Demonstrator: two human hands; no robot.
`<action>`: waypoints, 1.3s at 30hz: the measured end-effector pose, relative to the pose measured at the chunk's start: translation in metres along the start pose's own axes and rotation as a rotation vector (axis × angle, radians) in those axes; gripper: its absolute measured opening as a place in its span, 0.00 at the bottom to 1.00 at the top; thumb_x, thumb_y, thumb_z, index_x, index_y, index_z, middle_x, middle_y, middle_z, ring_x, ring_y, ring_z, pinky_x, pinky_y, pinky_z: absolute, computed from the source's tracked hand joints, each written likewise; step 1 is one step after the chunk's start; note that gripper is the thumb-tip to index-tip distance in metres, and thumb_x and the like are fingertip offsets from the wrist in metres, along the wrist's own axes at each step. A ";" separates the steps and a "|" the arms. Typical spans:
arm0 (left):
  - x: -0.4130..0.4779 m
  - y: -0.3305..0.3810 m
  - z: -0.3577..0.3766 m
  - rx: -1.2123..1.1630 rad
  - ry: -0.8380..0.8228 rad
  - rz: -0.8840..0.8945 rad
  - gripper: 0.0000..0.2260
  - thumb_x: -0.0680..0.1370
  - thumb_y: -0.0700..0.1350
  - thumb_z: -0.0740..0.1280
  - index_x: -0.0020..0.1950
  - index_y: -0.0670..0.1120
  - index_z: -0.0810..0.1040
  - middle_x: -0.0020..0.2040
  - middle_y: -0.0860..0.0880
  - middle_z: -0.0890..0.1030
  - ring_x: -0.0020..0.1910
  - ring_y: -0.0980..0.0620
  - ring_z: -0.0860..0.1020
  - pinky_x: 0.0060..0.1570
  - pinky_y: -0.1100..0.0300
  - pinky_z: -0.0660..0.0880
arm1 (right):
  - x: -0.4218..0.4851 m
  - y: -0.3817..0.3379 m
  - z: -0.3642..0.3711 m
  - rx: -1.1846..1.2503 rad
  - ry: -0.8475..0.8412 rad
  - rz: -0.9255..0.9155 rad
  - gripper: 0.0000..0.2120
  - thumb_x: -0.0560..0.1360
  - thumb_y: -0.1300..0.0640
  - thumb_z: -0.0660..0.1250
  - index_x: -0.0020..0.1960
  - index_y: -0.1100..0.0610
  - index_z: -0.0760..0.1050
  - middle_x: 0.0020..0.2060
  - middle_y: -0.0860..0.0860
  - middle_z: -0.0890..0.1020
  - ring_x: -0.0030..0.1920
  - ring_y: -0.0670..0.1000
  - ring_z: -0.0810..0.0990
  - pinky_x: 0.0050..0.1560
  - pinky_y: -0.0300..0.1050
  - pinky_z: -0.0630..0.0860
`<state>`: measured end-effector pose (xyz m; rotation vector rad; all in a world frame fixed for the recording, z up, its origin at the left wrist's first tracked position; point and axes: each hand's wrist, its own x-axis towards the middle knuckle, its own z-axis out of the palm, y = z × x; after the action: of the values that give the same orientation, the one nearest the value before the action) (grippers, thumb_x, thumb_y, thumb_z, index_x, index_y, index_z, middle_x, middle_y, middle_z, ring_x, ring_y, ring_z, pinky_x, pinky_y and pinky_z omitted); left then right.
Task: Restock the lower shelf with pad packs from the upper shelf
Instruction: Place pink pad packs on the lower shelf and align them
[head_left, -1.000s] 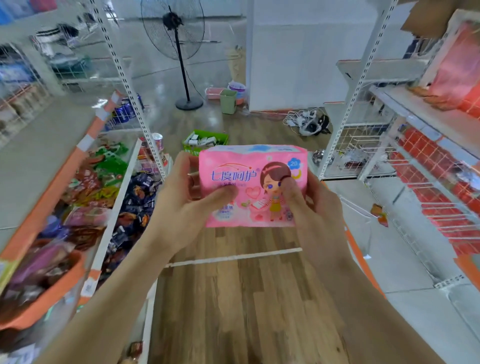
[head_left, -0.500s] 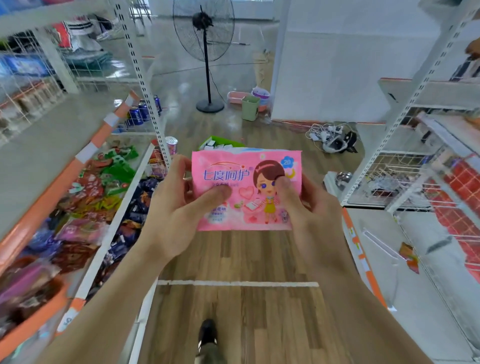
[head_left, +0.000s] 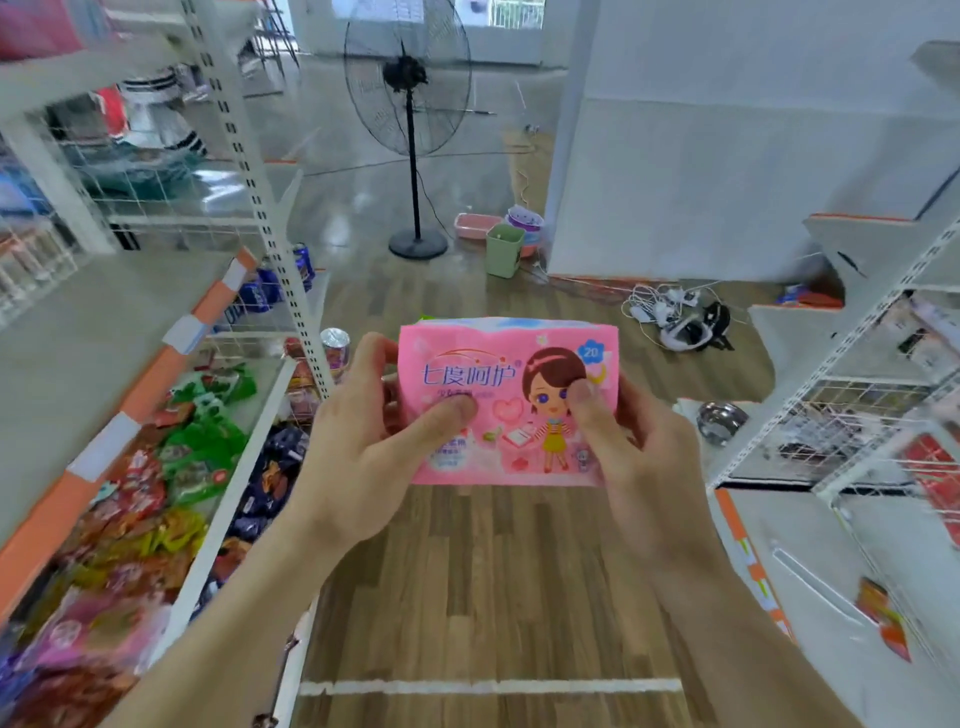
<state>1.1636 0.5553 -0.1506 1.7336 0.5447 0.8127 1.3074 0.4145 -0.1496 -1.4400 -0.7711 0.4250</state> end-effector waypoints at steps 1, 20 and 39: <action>0.014 -0.002 0.003 0.012 -0.008 0.001 0.22 0.68 0.58 0.72 0.55 0.49 0.72 0.50 0.50 0.86 0.47 0.48 0.86 0.45 0.41 0.82 | 0.012 0.004 -0.001 -0.001 0.006 -0.003 0.11 0.75 0.47 0.66 0.53 0.50 0.82 0.43 0.46 0.87 0.44 0.46 0.86 0.42 0.39 0.80; 0.256 -0.068 0.102 0.010 0.274 -0.029 0.11 0.69 0.55 0.72 0.47 0.61 0.75 0.50 0.46 0.86 0.49 0.40 0.85 0.48 0.33 0.79 | 0.297 0.086 -0.061 0.054 -0.171 0.014 0.11 0.77 0.50 0.68 0.56 0.53 0.83 0.43 0.46 0.87 0.44 0.46 0.86 0.42 0.36 0.79; 0.331 -0.161 -0.114 0.071 0.774 -0.147 0.19 0.68 0.56 0.74 0.54 0.53 0.74 0.52 0.49 0.86 0.50 0.44 0.85 0.49 0.38 0.81 | 0.459 0.135 0.217 0.029 -0.711 0.010 0.15 0.75 0.45 0.66 0.56 0.52 0.82 0.46 0.46 0.87 0.48 0.48 0.86 0.50 0.51 0.82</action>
<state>1.3021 0.9108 -0.2010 1.3748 1.2092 1.3682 1.5016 0.9008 -0.1928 -1.2616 -1.3127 0.9771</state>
